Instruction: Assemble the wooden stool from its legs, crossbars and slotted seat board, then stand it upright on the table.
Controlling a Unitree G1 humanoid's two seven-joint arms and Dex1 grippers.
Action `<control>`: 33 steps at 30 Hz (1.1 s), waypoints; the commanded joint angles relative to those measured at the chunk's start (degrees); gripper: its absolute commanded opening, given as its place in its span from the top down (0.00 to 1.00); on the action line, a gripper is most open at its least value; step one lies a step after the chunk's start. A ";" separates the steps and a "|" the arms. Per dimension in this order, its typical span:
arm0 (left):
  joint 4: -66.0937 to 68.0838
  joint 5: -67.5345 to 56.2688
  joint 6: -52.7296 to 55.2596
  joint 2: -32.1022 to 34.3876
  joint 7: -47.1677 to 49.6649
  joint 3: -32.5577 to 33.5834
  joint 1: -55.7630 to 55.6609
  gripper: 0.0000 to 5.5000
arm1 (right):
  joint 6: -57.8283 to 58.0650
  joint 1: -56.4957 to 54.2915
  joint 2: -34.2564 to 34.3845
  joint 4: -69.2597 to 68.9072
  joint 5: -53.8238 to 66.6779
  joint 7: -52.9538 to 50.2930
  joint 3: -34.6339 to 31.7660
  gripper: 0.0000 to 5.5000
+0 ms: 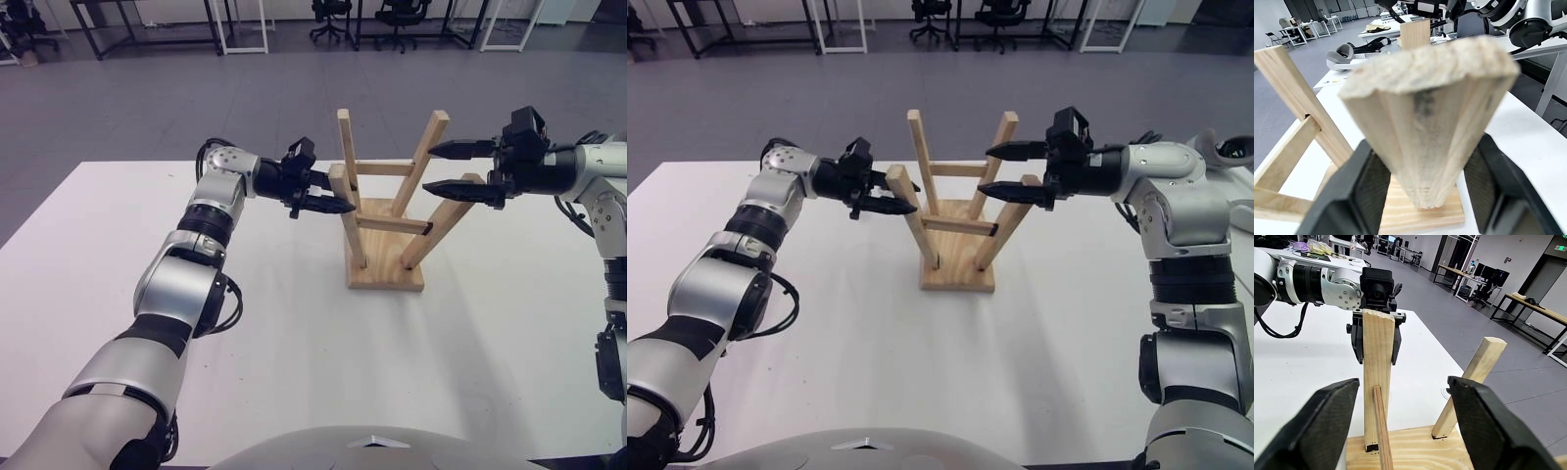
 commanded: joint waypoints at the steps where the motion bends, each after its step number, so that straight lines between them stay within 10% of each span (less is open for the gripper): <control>1: 2.99 7.04 0.27 -4.31 2.76 -4.45 0.26 0.63 | 1.72 2.50 2.72 -0.10 -1.29 0.88 3.89 0.39; 16: -0.88 9.14 10.04 -5.22 3.78 -9.29 1.82 0.63 | 3.02 3.93 3.70 -2.47 -0.49 -0.54 2.66 0.39; 23: -1.85 7.45 16.27 -4.71 2.68 -6.93 -0.31 0.38 | 2.58 3.55 3.63 -1.65 -0.81 -0.65 2.13 0.39; 33: -25.93 -9.50 24.05 -0.91 9.86 10.83 -4.32 0.23 | 0.73 -2.48 1.43 2.79 -1.55 -0.21 -0.65 0.39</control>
